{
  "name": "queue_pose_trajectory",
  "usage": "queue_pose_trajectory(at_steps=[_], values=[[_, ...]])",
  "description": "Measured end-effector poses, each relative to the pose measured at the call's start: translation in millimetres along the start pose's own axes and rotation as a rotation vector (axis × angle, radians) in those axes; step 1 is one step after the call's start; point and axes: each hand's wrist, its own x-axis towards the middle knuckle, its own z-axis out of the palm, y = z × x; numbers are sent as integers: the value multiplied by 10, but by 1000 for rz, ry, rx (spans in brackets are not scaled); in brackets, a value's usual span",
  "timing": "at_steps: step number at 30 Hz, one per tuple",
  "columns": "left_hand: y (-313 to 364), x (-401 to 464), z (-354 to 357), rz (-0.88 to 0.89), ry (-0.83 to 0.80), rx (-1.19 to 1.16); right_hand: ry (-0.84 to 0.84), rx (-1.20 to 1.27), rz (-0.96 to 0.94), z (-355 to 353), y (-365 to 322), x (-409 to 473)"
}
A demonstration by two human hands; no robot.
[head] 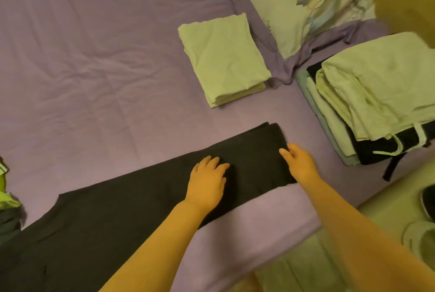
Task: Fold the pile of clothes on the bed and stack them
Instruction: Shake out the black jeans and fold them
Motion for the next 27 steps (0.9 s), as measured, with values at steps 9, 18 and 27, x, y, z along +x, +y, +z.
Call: queue_pose_trajectory(at_steps=[9,18,27], values=[[119,-24,544,-300,-98,123,-3,16,-50,35,70,309],[-109,-144,523,-446,-112,74,265,-416,-508,195,-55,17],[-550,-638,527,-594,6,-79,-418,-252,-466,1535,-555,-892]])
